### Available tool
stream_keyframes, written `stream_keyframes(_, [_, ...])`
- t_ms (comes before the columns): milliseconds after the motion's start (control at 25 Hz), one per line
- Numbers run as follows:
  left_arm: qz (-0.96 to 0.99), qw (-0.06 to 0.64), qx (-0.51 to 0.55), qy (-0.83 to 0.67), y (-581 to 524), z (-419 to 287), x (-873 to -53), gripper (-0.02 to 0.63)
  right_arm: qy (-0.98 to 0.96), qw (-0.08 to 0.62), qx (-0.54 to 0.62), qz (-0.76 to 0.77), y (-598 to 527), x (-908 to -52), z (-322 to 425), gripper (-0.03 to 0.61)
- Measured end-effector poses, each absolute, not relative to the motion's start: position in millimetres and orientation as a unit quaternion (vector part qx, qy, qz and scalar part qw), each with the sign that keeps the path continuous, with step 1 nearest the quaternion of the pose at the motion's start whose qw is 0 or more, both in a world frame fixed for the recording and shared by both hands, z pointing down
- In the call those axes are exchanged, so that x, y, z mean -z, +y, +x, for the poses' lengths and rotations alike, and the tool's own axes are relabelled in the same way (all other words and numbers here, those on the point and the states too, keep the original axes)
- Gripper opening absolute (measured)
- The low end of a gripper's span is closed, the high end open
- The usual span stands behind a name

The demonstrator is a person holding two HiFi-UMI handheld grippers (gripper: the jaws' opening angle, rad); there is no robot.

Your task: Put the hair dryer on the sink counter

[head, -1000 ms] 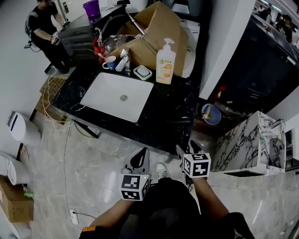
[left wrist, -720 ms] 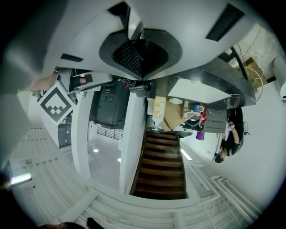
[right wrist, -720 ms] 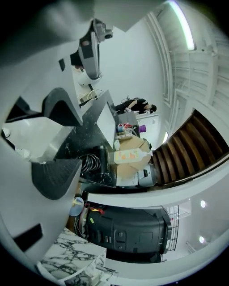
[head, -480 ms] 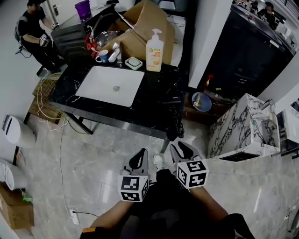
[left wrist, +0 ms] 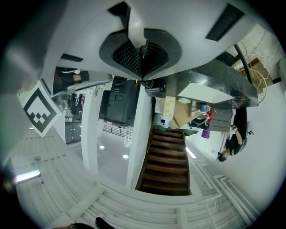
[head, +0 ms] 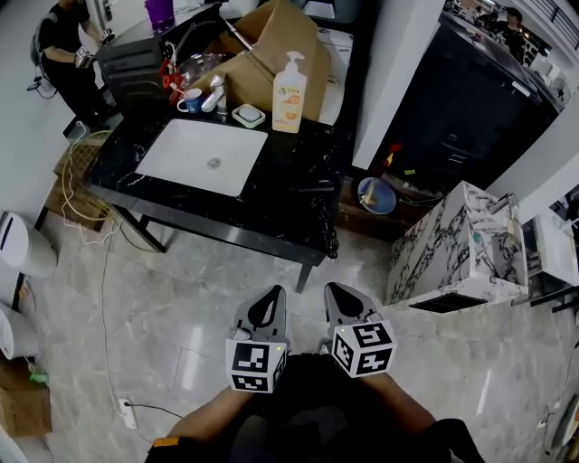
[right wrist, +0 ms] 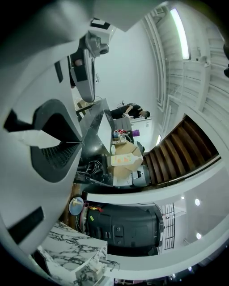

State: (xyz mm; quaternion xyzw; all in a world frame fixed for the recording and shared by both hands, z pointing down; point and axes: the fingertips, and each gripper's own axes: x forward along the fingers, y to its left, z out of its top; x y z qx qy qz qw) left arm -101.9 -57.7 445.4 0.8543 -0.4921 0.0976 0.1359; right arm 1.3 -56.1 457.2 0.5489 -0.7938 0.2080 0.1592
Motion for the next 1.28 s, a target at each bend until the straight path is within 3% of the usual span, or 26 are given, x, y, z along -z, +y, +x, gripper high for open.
stream_keyframes(600, [0.872,0.110,-0.124,-0.461,-51,12,-442,0.008,-0.787,0.138,-0.211,0.563,-41,-453,107,0.023])
stream_keyframes(1280, [0.857,0.117,-0.146,-0.480,-44,39,-451,0.008,-0.805,0.134,-0.224,0.533,-34,-464,132,0.015])
